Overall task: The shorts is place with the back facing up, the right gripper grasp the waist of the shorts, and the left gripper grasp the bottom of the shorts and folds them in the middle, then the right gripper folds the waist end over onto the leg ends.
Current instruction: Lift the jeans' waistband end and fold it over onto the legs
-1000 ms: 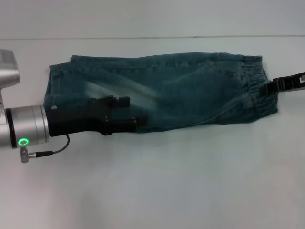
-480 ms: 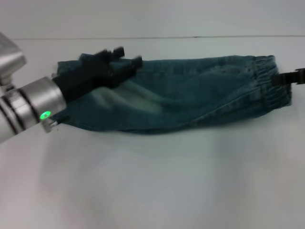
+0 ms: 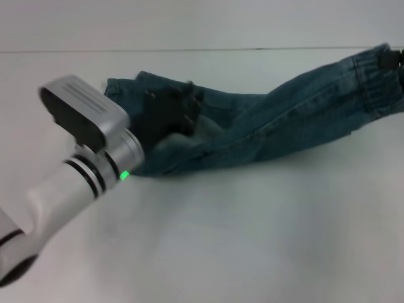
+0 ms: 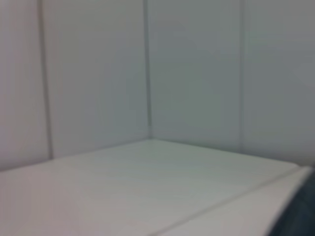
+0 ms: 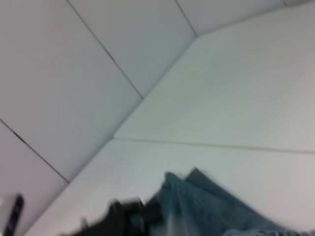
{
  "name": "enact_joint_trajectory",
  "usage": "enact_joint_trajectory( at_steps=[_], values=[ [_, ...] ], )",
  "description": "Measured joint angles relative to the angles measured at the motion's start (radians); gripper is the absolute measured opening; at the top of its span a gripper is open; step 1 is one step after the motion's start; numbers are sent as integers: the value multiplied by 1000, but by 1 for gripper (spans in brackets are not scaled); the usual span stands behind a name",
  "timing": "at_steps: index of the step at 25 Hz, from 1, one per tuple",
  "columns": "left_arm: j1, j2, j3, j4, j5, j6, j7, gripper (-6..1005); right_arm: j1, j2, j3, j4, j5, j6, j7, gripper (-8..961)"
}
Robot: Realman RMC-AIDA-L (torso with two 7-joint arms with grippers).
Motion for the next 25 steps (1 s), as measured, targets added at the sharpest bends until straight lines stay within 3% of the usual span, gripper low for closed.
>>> enact_joint_trajectory(
  at_steps=[9,11,15,19,25],
  values=[
    [-68,0,-3,-185,82,2,39,-5,91,2,-4,-13,12,-16,14,94],
    [-95,0,-28,-229,117,0,37,-4,120,5,-5,-13,12,-21,17,92],
    [-110,0,-167,-291,290,-6,39,-2,166,13,-26,-13,9,-16,20,87],
    [-97,0,-351,-357,511,-39,42,0,195,24,-62,-13,9,1,20,86],
    [-49,0,-548,-418,753,-137,50,8,208,32,-113,-3,9,35,21,82]
  ],
)
